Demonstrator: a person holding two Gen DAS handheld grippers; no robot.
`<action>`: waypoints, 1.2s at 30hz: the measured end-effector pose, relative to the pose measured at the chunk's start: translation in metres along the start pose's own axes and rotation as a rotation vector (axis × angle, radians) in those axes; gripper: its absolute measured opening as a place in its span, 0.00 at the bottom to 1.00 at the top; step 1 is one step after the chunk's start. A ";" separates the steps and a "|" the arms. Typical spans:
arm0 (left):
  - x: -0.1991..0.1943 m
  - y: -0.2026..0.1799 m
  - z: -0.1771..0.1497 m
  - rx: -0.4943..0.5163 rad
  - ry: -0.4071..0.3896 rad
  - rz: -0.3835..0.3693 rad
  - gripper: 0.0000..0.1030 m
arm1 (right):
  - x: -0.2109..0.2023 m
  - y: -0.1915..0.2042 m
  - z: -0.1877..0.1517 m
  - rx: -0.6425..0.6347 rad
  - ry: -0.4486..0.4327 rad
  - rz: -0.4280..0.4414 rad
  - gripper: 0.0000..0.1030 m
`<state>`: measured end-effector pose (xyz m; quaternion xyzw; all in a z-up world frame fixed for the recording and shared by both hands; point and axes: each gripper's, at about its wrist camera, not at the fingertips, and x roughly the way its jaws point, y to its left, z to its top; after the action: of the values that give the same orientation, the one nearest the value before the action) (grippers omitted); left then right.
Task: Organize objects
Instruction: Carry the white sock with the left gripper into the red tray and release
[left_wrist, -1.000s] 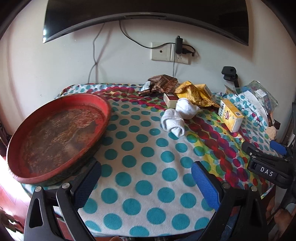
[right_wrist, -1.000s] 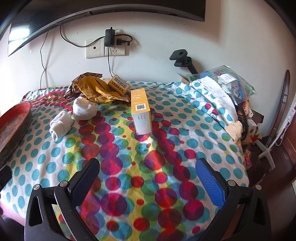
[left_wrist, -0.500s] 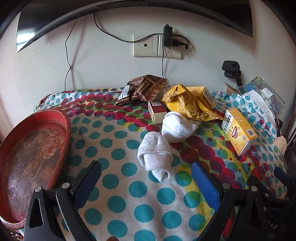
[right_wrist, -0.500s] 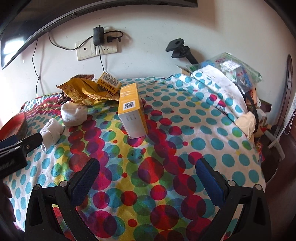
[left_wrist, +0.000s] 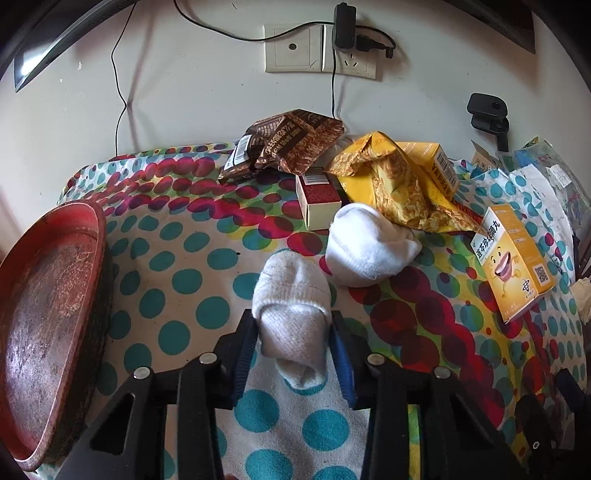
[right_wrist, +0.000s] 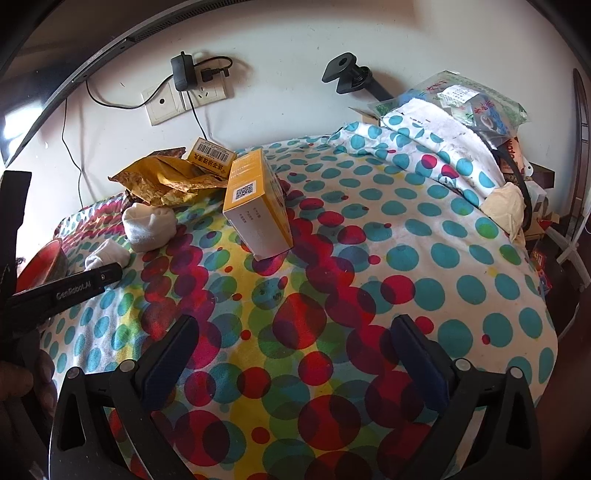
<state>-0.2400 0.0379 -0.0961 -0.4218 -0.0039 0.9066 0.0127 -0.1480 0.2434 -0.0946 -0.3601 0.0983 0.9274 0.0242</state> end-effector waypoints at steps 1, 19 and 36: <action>0.000 -0.001 0.000 0.004 0.004 0.001 0.35 | 0.000 0.000 0.000 -0.002 0.001 0.000 1.00; -0.049 0.042 -0.007 -0.075 -0.084 0.034 0.28 | 0.000 0.005 -0.005 -0.033 -0.005 -0.021 1.00; -0.082 0.245 -0.043 -0.367 -0.050 0.377 0.28 | 0.002 0.017 -0.013 -0.107 -0.021 -0.066 1.00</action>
<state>-0.1588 -0.2093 -0.0657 -0.3878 -0.0898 0.8872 -0.2333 -0.1432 0.2239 -0.1027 -0.3541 0.0365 0.9338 0.0366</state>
